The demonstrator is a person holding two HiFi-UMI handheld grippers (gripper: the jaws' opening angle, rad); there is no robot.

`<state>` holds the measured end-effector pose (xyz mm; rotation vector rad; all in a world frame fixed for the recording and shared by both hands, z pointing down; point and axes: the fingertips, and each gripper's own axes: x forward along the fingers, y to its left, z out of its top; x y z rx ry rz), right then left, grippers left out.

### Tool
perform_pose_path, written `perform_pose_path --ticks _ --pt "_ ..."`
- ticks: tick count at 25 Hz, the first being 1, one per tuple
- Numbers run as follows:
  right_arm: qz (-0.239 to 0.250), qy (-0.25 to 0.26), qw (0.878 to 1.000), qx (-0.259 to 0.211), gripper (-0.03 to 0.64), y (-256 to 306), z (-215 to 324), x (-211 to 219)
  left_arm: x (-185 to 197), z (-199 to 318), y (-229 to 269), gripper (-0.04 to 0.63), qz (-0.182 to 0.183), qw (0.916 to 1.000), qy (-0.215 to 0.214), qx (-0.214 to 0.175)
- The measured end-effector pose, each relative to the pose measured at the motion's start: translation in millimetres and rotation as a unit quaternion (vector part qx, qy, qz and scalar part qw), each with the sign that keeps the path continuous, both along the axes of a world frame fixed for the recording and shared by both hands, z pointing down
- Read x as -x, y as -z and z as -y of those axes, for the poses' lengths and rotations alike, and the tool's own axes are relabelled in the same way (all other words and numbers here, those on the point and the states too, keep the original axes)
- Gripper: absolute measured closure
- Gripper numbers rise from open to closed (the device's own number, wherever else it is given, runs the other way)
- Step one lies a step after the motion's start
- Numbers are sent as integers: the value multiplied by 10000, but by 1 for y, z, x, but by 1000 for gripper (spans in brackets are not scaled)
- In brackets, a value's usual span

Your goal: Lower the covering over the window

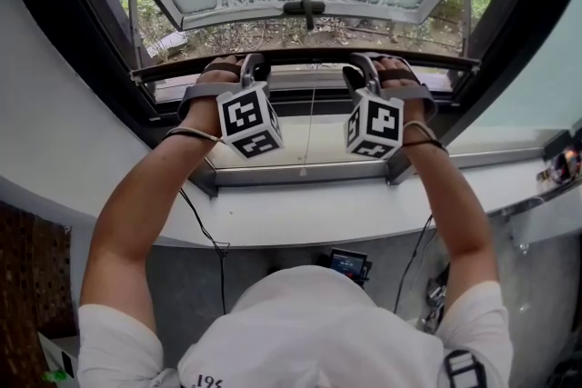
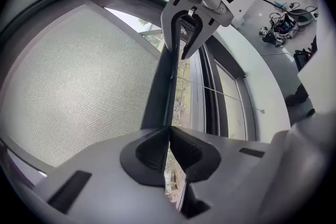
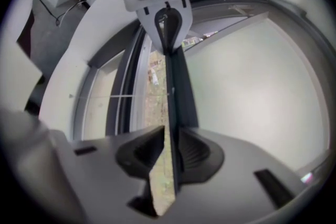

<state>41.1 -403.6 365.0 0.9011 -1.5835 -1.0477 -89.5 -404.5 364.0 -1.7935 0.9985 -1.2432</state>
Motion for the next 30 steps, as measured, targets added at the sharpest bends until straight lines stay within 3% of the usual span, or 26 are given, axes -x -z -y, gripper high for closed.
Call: perform_pose_path --ticks 6,11,24,30 --pt "-275 -205 9994 20 565 0 7 0 0 0 0 560 42 10000 20 -38" --pt "-603 -358 9970 341 588 2 8 0 0 1 0 560 151 9999 22 -80" --pt "-541 -219 9971 483 589 -12 6 1 1 2 -15 563 336 9986 393 117" --pt "-548 -171 9949 829 589 -59 2 1 1 -2 -64 565 611 9959 467 486"
